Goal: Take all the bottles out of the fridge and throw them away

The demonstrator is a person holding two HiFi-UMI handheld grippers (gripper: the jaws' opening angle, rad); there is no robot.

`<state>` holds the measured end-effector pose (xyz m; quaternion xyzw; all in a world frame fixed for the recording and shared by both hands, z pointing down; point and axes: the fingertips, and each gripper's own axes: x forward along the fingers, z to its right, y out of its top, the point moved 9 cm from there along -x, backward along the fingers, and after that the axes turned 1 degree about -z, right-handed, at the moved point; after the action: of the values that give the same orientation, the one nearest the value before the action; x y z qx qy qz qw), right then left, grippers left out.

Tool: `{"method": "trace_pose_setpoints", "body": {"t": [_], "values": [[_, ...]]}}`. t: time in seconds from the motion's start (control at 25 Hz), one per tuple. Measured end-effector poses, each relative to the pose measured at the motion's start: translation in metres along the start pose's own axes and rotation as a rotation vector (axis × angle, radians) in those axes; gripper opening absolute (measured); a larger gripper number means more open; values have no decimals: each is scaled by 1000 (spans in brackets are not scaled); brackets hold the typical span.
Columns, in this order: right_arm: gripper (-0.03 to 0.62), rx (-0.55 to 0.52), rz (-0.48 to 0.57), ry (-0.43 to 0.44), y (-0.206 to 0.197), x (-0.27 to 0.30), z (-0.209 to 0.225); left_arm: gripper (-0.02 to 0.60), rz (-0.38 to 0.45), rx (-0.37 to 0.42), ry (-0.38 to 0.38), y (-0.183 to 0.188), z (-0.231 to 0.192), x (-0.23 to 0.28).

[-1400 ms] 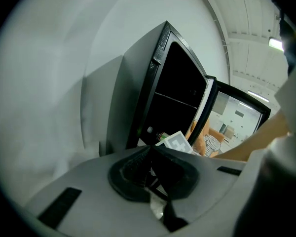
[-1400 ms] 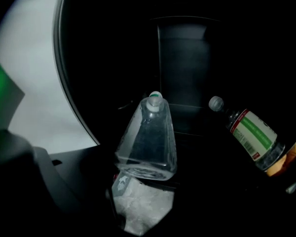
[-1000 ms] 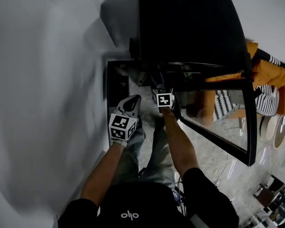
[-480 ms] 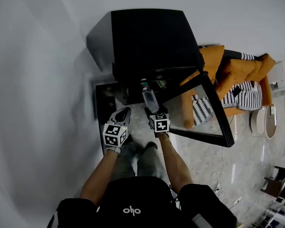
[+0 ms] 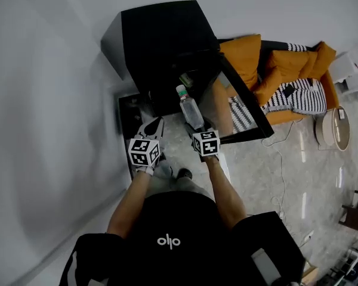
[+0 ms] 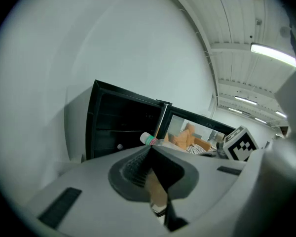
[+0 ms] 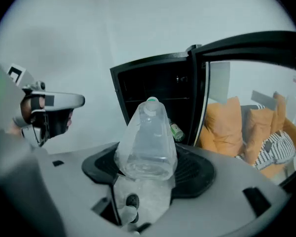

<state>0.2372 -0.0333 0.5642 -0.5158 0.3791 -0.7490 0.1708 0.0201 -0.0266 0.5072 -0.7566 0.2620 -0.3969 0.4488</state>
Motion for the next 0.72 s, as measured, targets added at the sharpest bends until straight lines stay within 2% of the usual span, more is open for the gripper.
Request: {"method": "trace_pose_setpoints", "body": {"t": [0.4, 0.72], "values": [[310, -26, 103, 22, -13, -120, 1, 6, 25, -16, 0, -26, 95, -51], [311, -38, 153, 25, -19, -154, -4, 6, 25, 11, -7, -34, 120, -70]]}}
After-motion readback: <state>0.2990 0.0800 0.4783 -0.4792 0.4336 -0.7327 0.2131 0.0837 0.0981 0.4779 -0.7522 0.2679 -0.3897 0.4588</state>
